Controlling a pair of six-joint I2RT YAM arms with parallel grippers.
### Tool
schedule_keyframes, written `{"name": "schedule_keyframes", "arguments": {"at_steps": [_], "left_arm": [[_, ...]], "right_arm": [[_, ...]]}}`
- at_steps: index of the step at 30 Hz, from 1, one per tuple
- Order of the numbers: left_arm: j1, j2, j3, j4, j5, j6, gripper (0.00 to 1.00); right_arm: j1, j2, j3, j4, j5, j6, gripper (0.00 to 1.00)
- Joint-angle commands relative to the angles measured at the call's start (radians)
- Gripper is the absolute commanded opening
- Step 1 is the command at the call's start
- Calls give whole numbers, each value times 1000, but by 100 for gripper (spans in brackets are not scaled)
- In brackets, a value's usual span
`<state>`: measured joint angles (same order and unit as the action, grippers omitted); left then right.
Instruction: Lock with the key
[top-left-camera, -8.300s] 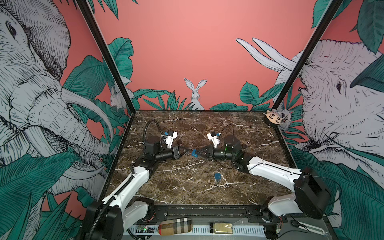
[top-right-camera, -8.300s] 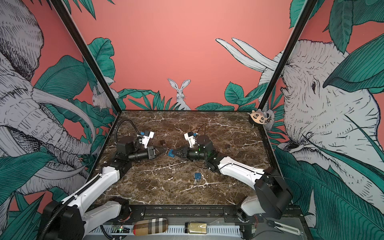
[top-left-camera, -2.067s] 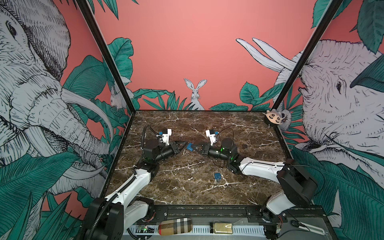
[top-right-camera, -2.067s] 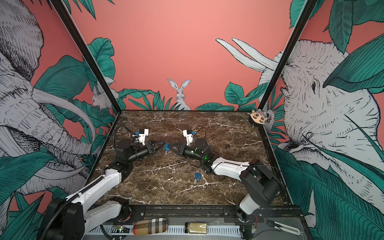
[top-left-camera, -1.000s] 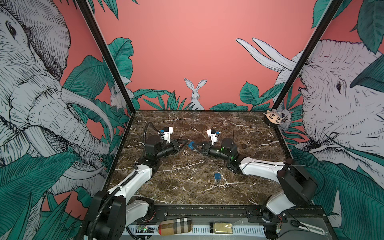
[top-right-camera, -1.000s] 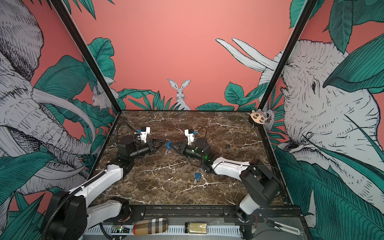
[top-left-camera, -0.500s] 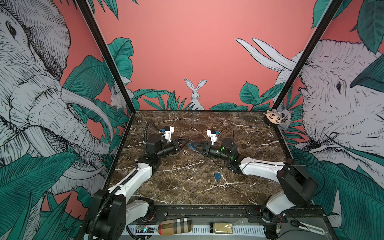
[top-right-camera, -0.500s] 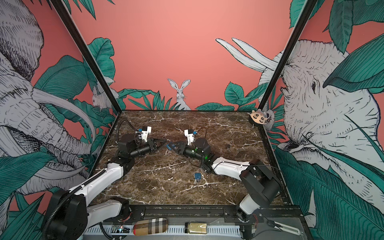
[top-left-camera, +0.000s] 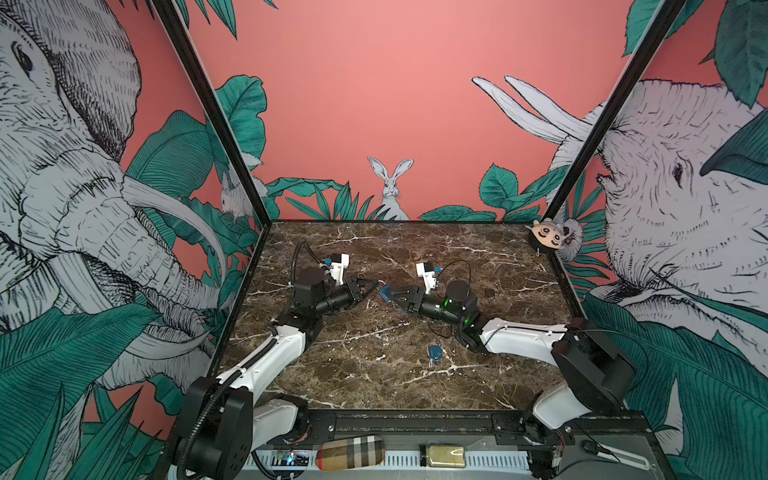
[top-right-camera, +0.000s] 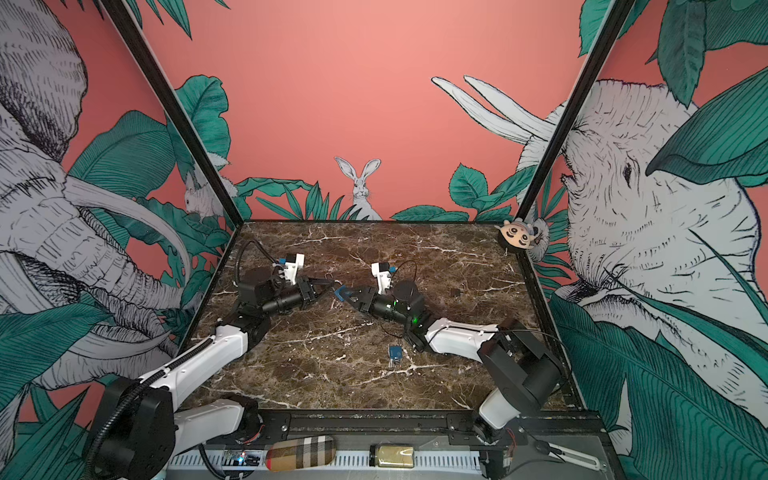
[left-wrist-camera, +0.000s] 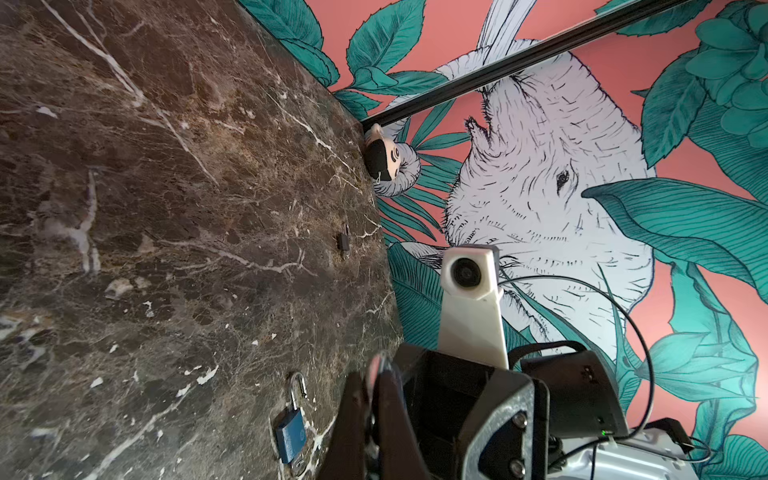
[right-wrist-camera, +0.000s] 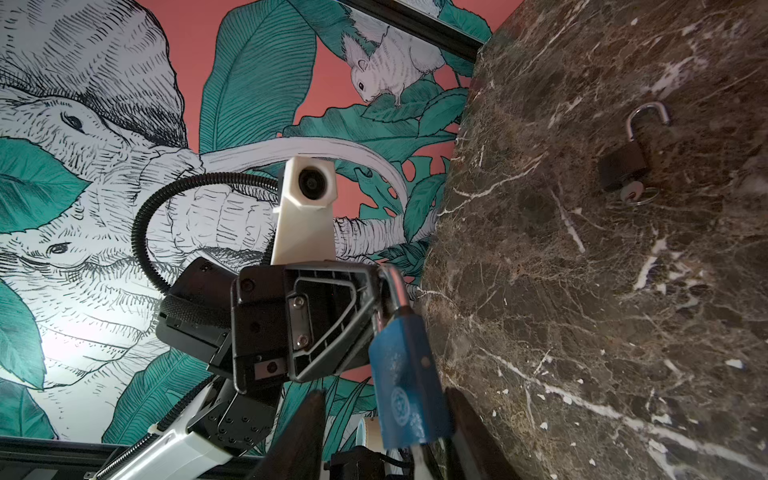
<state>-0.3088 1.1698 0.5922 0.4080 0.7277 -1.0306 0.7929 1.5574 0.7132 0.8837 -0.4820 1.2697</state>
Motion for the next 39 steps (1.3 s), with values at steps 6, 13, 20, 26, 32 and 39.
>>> {"name": "schedule_keyframes", "arguments": {"at_steps": [6, 13, 20, 26, 32, 39], "left_arm": [[0, 5, 52, 37, -40, -21, 0], [0, 9, 48, 52, -32, -30, 0], [1, 8, 40, 58, -16, -30, 0], [2, 11, 18, 140, 10, -91, 0], [0, -17, 11, 108, 19, -90, 0], [0, -33, -12, 97, 6, -88, 0]], "right_arm": [[3, -41, -36, 112, 0, 12, 41], [5, -49, -45, 119, 6, 9, 32], [5, -56, -31, 89, 8, -6, 19], [6, -57, -18, 78, 8, -18, 14], [5, -54, -10, 85, 18, -25, 9], [5, -66, -12, 87, 26, -32, 0]]}}
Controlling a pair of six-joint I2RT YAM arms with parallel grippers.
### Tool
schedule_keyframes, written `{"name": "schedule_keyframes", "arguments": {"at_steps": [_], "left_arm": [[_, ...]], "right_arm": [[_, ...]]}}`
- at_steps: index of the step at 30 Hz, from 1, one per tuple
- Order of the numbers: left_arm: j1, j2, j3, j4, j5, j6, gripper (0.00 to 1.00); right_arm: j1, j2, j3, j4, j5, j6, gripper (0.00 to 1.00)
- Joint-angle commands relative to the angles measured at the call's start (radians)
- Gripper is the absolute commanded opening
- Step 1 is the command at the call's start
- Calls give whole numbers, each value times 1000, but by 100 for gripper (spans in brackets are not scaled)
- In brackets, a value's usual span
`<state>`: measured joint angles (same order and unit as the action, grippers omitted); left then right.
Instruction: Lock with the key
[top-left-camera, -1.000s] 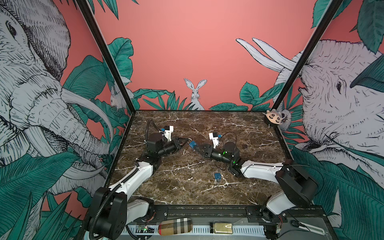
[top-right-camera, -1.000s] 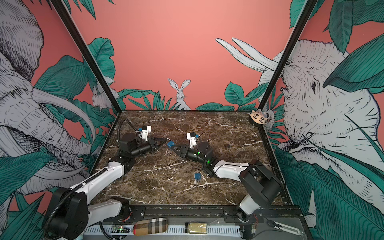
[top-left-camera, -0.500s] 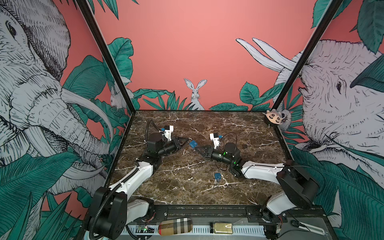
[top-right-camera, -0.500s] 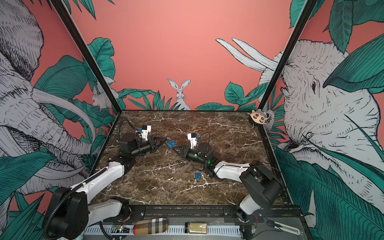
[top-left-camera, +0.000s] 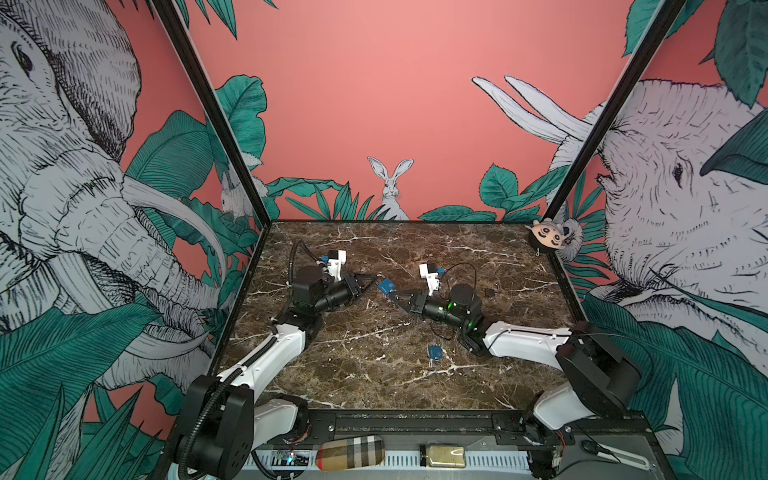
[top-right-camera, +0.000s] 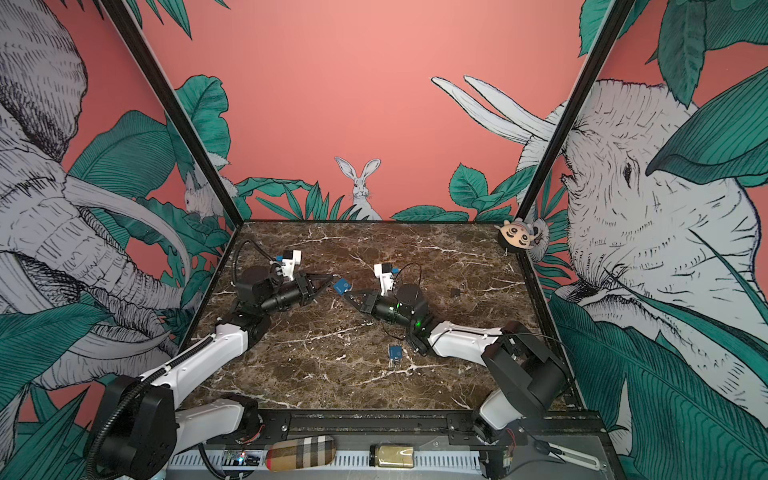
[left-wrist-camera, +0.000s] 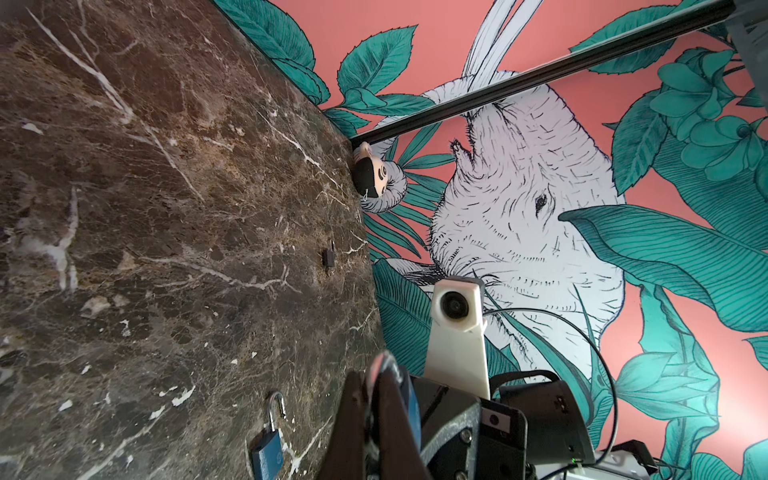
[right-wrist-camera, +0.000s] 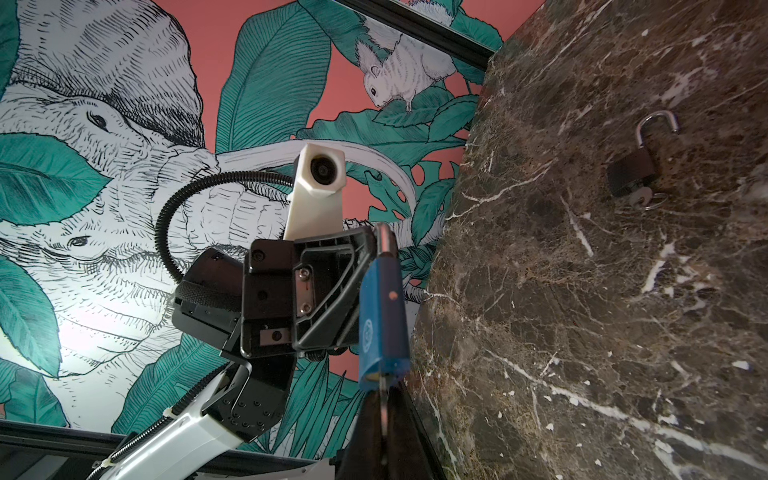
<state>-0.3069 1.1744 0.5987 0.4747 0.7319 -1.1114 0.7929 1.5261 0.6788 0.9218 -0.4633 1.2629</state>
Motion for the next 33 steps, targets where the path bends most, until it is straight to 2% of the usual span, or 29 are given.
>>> {"name": "schedule_keyframes", "arguments": {"at_steps": [1, 13, 18, 19, 25, 33], "left_arm": [[-2, -41, -19, 28, -5, -7, 0], [0, -65, -55, 118, -92, -46, 0], [0, -60, -61, 152, -121, -75, 0], [1, -62, -64, 158, -163, -80, 0], [7, -84, -89, 166, -242, -99, 0], [12, -83, -84, 167, -255, -105, 0]], "right_arm": [[6, -39, 21, 44, 8, -26, 0], [6, -114, 2, -89, 37, -87, 0], [5, -121, -19, -79, 44, -90, 0], [6, -122, -22, -73, 44, -88, 0], [5, -126, -38, -44, 40, -83, 0], [5, -141, -52, -42, 36, -91, 0]]}}
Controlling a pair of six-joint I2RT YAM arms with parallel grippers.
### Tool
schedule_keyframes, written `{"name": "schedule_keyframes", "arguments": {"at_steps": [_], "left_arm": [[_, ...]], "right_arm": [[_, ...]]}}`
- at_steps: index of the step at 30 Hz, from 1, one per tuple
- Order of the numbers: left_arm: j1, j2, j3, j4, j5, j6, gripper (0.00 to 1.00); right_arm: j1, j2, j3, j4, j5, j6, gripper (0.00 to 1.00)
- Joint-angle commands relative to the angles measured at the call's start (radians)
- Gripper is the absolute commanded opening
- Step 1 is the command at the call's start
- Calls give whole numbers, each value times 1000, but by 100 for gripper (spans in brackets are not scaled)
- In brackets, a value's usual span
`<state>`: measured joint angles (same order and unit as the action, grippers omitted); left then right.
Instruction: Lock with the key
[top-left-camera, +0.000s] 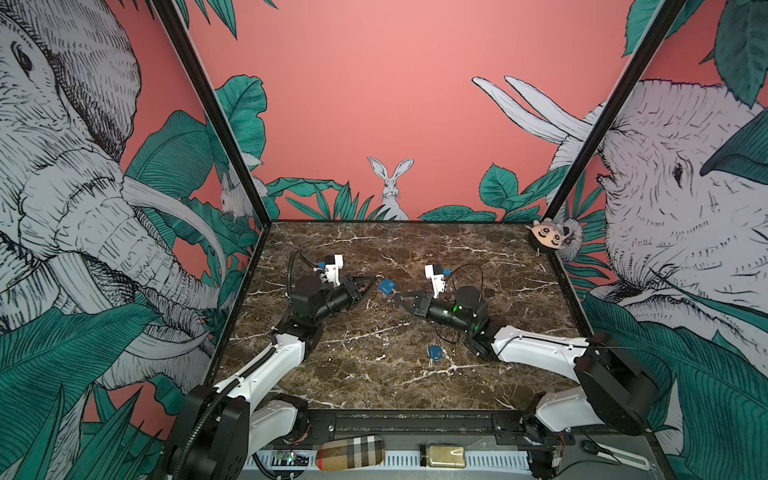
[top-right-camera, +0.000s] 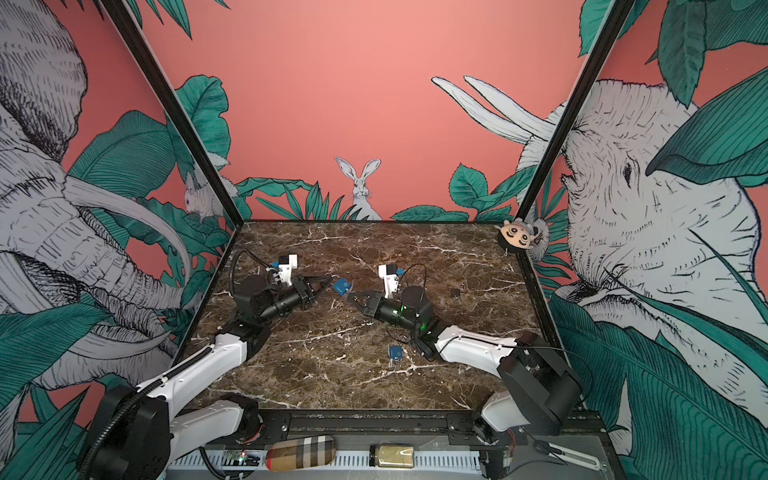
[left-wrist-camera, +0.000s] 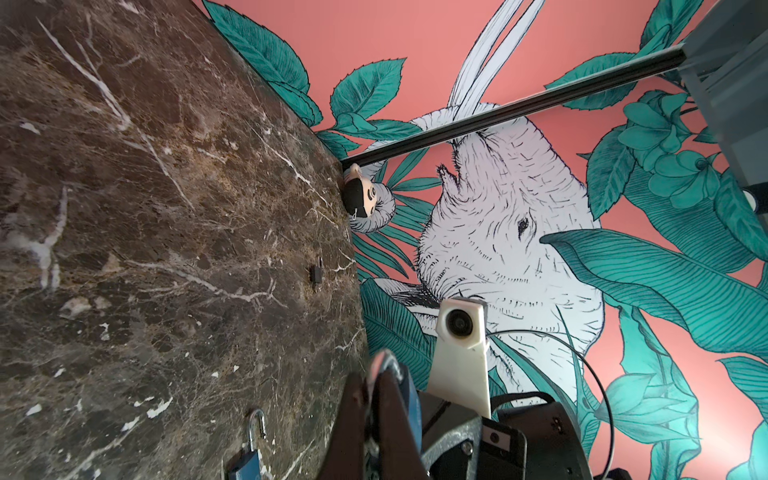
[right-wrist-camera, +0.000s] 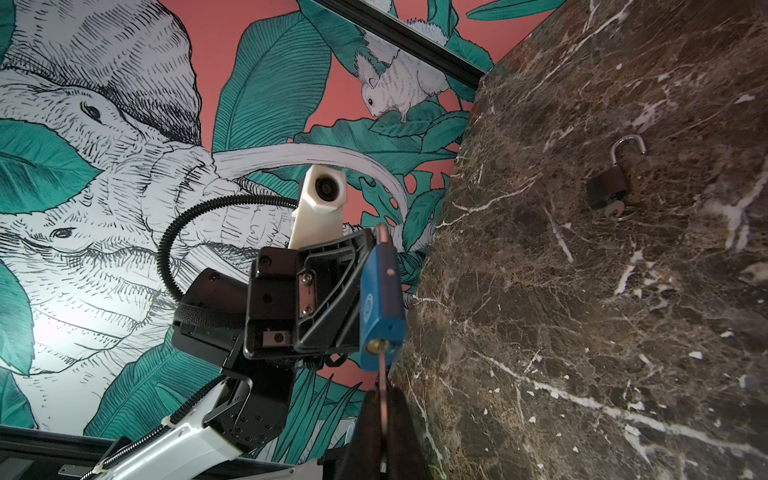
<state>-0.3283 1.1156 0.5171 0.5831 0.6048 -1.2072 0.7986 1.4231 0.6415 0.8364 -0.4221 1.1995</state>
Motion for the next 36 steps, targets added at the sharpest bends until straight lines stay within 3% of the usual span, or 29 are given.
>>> {"name": "schedule_keyframes", "arguments": {"at_steps": [1, 16, 24, 28, 36], "left_arm": [[36, -24, -1, 57, -125, -8, 0], [54, -33, 18, -25, -57, 42, 0], [54, -25, 121, -295, 55, 218, 0], [54, 42, 203, -412, 136, 310, 0], [44, 258, 361, -458, 243, 380, 0]], "right_arm": [[-1, -38, -19, 43, -3, -27, 0], [-25, -143, -54, -95, 16, -78, 0], [-112, -276, -119, -282, -15, -96, 0], [-176, -350, -137, -412, -63, -117, 0], [-290, -464, -198, -542, -123, -135, 0]]}}
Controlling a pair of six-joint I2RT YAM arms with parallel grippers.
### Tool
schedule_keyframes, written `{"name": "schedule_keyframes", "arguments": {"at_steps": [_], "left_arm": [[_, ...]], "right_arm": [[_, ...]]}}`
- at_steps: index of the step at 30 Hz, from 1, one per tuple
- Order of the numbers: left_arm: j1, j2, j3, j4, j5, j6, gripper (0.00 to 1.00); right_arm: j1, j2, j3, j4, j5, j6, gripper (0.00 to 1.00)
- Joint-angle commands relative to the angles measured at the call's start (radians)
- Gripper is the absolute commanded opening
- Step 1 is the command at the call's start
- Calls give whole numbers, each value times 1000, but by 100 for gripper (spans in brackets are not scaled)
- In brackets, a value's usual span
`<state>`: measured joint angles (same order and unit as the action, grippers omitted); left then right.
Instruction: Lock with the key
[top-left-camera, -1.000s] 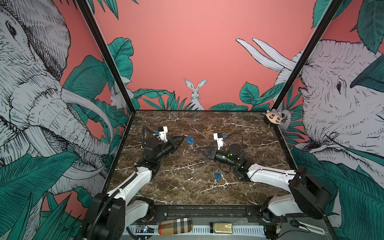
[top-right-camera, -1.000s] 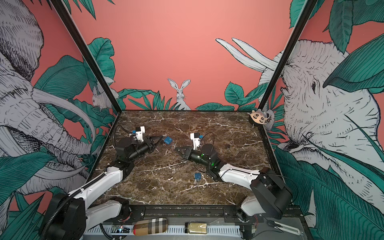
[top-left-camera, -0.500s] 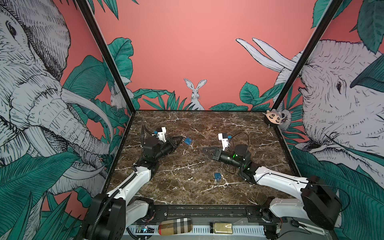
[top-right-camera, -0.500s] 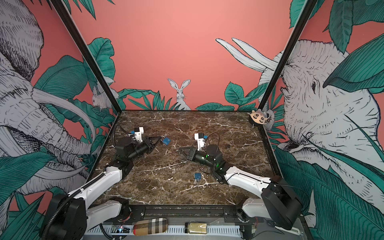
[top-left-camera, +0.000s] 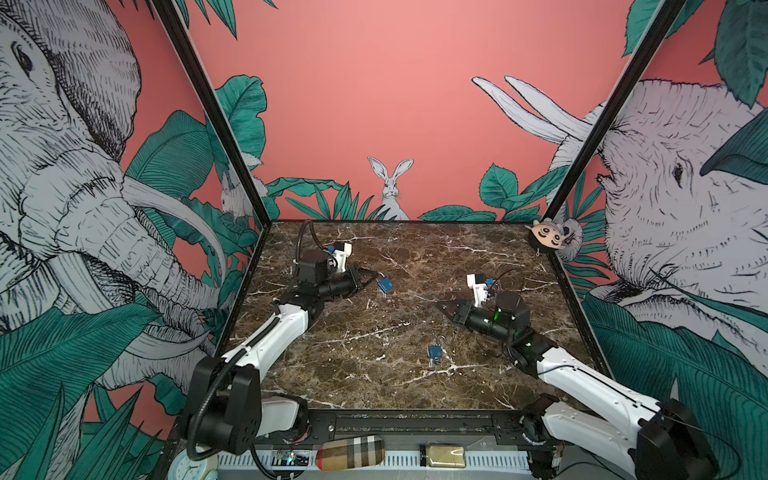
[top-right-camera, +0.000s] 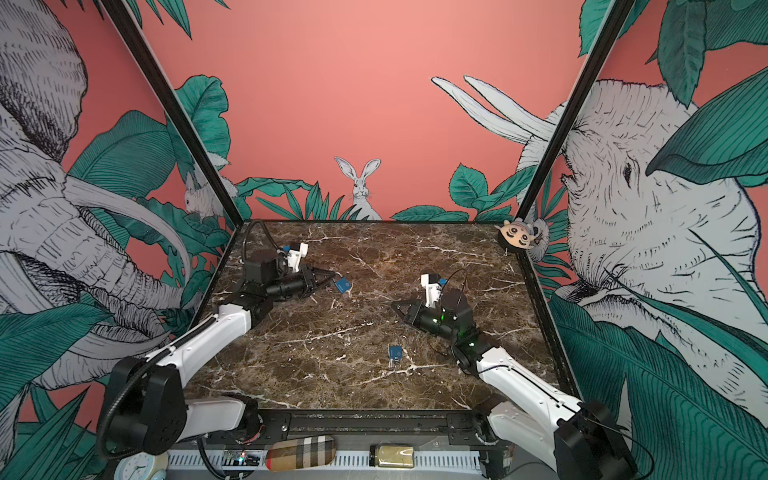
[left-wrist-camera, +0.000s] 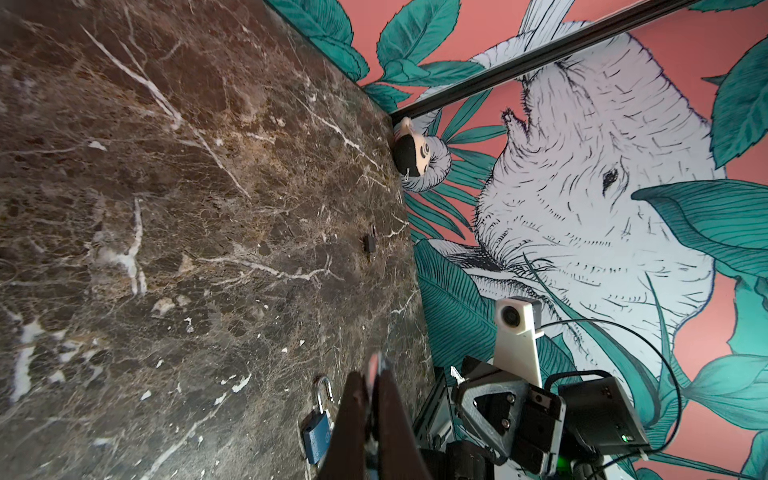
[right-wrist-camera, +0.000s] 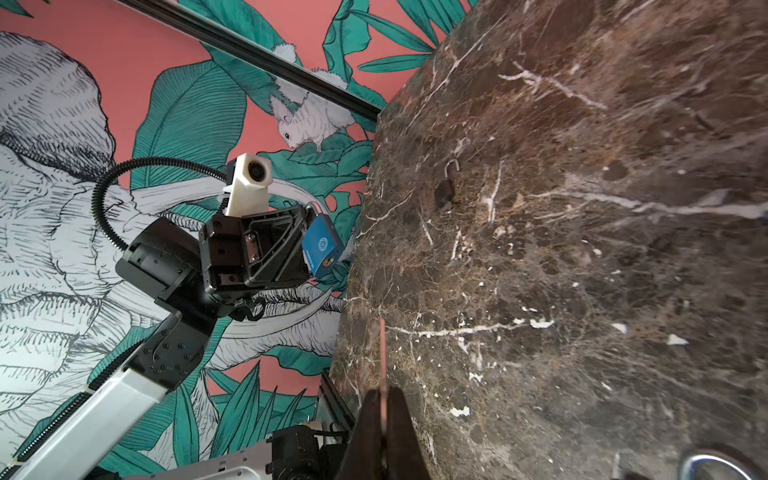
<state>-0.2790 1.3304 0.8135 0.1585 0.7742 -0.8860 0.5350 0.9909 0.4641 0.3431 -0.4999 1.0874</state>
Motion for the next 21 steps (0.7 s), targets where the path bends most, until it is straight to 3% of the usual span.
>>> {"name": "schedule_keyframes", "arguments": {"at_steps": [1, 9, 14, 21], "left_arm": [[-13, 85, 101, -44, 99, 77, 0], [-113, 424, 427, -242, 166, 271, 0], [-156, 654, 637, -345, 174, 323, 0], [-170, 849, 836, -464, 142, 394, 0]], "right_arm": [[-37, -40, -29, -55, -53, -24, 0], [-106, 21, -65, 32, -154, -10, 0], [-146, 64, -87, 124, -208, 18, 0], [-200, 23, -111, 50, -173, -16, 0]]}}
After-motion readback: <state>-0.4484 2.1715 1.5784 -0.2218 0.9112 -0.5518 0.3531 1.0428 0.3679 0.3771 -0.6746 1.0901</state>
